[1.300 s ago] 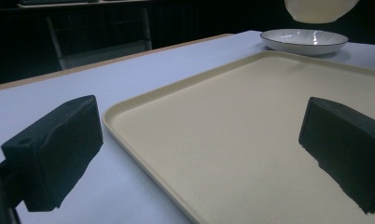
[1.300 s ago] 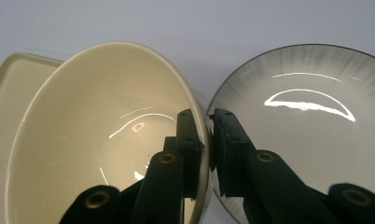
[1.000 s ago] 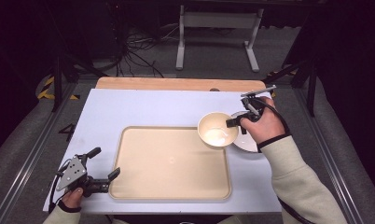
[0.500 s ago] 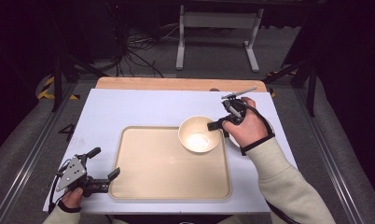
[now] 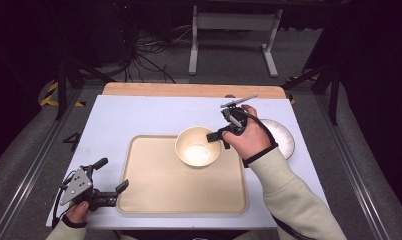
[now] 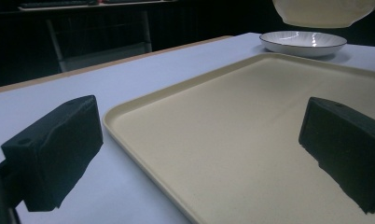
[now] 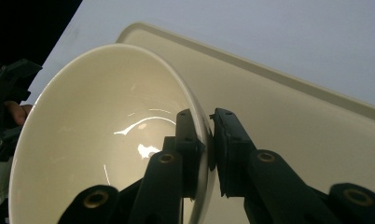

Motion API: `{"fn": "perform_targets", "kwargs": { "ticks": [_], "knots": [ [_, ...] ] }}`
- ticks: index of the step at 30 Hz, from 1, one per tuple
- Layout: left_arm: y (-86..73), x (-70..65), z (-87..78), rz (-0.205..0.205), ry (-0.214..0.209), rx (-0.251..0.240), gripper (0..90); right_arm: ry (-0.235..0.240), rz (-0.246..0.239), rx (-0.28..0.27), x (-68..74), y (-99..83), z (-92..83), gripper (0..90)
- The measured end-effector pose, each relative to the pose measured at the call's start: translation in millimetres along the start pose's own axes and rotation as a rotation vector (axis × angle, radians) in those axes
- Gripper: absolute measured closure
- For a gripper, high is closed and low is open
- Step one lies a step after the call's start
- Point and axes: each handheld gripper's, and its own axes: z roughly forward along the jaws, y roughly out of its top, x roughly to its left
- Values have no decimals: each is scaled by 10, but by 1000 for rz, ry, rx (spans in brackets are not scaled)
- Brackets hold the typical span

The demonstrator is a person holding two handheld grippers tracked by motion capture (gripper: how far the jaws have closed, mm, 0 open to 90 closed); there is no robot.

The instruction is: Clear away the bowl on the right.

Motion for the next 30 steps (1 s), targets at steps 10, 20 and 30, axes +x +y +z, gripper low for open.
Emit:
{"fn": "perform_targets", "kwargs": {
  "ticks": [10, 20, 30],
  "knots": [
    [-1, -2, -1, 0, 0, -2, 2, 35, -20, 12, 163, 14, 216, 802],
    [0, -2, 0, 5, 0, 0, 2, 47, -16, 34, 178, -25, 481, 802],
    [1, -4, -1, 4, 0, 2, 2, 33, -10, 57, 126, -94, 703, 799]
  ]
}}
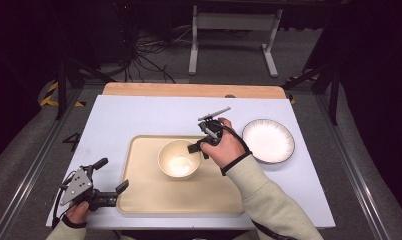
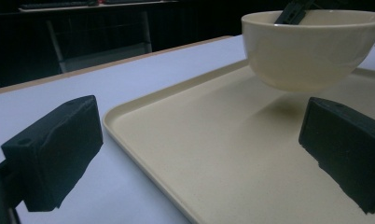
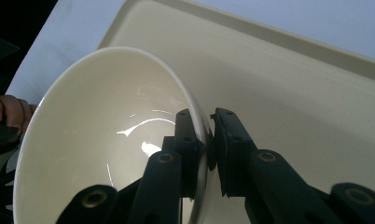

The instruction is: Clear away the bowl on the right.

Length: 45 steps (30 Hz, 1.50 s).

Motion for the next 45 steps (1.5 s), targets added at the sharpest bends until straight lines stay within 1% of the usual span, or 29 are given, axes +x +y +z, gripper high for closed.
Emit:
{"fn": "perform_targets", "kwargs": {
  "ticks": [12, 21, 26, 28, 32, 33, 35, 37, 39, 41, 43, 44, 45],
  "knots": [
    [1, 1, 1, 3, -2, -1, 2, -7, 7, 19, -73, -65, 156, 798],
    [0, 1, 1, 3, -2, -1, 2, -17, 10, 29, -103, -94, 216, 795],
    [0, 1, 1, 3, -2, -1, 2, -27, 5, 35, -113, -115, 256, 789],
    [0, 3, 0, 4, -2, 0, 2, -28, -3, 35, -113, -120, 258, 790],
    [0, 1, 1, 3, -1, -1, 2, -43, -21, 40, -113, -124, 257, 788],
    [0, 1, 1, 3, -1, -1, 2, -39, -23, 41, -121, -126, 259, 768],
    [0, 1, 0, 3, 0, 1, 2, -21, -28, 21, -140, -132, 267, 711],
    [1, 1, 2, 3, -1, 0, 2, -45, -54, 10, -150, -136, 270, 678],
    [1, 0, 2, 3, -1, 0, 2, -45, -66, 2, -158, -139, 272, 627],
    [0, 1, 0, 2, 0, 2, 2, -45, -83, -11, -157, -139, 257, 595],
    [0, 1, 1, 1, 0, 2, 2, -68, -110, -29, -145, -138, 230, 563],
    [0, 1, 1, 1, 0, 2, 2, -68, -110, -29, -145, -138, 230, 563],
    [0, 2, 2, 2, 0, 0, 2, -91, -143, -59, -121, -138, 195, 521]
  ]
}}
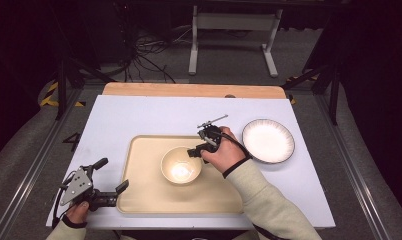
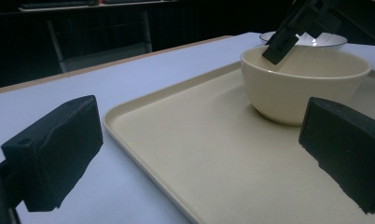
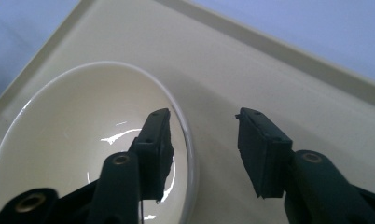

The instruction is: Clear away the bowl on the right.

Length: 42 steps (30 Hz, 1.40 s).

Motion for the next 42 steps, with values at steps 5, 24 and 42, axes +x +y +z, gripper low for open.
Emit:
{"fn": "perform_targets", "kwargs": {
  "ticks": [5, 24, 42],
  "knots": [
    [-1, -2, 0, -4, 2, 0, 2, -21, -88, -72, 46, 10, -93, 440],
    [0, 2, 2, -5, 0, 1, 2, -4, -335, -437, 84, -147, -480, 278],
    [1, 2, -1, -3, -1, 2, 2, 62, -450, -671, 14, -407, -685, 274]
  ]
}}
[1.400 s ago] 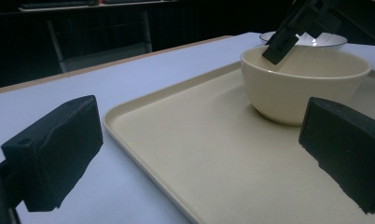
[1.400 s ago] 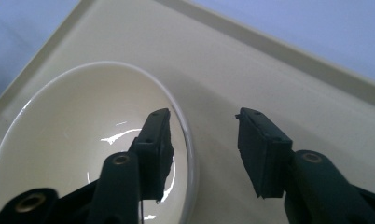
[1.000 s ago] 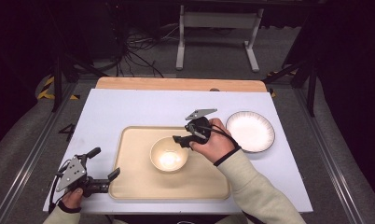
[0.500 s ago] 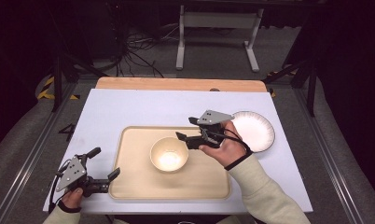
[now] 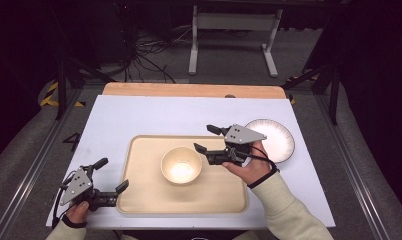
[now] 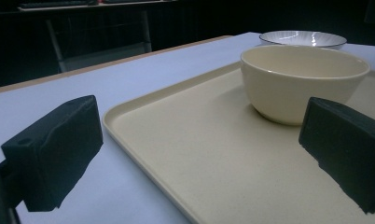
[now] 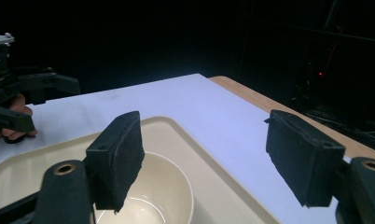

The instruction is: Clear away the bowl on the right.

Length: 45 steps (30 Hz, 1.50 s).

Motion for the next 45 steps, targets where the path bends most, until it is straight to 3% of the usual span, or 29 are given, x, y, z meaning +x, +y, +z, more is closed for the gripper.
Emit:
{"fn": "perform_targets", "kwargs": {
  "ticks": [9, 21, 45],
  "knots": [
    [1, 2, 0, 2, -1, 1, 2, -11, -19, -22, -25, -99, -112, 274],
    [3, 9, 2, -2, -6, 8, 2, -88, -12, -56, -172, -177, -420, 274],
    [3, 6, 8, -5, -1, 7, 2, -185, 6, -43, -426, -343, -843, 261]
  ]
}}
